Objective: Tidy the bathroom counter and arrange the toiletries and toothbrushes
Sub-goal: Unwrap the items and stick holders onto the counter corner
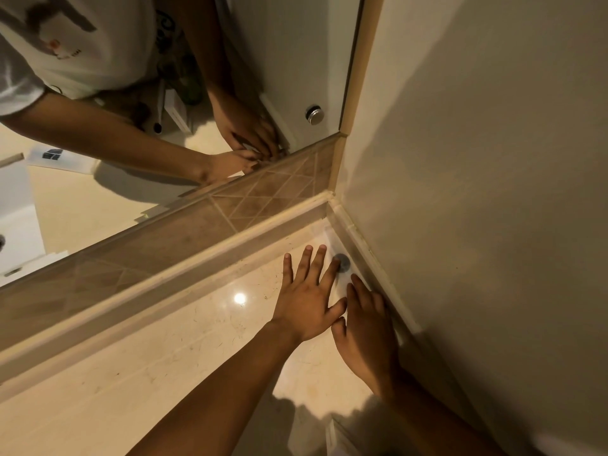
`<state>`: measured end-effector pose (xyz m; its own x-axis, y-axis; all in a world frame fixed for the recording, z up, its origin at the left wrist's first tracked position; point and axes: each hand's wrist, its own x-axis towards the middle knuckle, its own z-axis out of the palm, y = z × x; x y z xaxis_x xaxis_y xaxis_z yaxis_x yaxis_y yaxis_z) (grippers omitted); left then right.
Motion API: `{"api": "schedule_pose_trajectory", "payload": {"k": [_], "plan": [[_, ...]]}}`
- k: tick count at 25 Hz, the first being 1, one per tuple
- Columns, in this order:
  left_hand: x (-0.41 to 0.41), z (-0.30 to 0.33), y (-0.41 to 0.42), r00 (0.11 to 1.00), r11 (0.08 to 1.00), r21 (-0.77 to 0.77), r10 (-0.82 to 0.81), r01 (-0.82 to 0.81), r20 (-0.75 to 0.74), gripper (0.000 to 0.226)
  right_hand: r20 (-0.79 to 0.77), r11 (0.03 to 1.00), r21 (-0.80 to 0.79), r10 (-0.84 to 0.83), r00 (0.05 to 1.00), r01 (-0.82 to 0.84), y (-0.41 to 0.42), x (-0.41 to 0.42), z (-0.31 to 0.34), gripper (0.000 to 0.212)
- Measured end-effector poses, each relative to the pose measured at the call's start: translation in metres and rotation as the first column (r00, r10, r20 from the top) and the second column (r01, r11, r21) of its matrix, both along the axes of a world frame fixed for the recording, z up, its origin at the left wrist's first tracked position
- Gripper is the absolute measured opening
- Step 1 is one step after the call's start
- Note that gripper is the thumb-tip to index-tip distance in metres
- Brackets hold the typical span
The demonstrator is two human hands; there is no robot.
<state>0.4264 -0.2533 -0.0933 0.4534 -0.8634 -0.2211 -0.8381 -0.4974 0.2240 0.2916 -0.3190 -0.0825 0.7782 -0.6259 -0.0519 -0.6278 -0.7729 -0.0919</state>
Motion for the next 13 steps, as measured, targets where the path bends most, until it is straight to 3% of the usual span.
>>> {"api": "schedule_pose_trajectory", "payload": {"k": [9, 13], "plan": [[-0.0003, -0.0022, -0.0009, 1.0, 1.0, 0.028, 0.006, -0.006, -0.001, 0.076, -0.019, 0.999, 0.044, -0.01, 1.0, 0.01, 0.0009, 0.0005, -0.0028, 0.074], [-0.0048, 0.0051, 0.0046, 0.999, 0.999, 0.038, 0.029, -0.028, -0.025, 0.078, 0.027, 0.994, 0.11, -0.03, 0.999, 0.026, 0.0022, -0.0014, 0.0049, 0.063]]}}
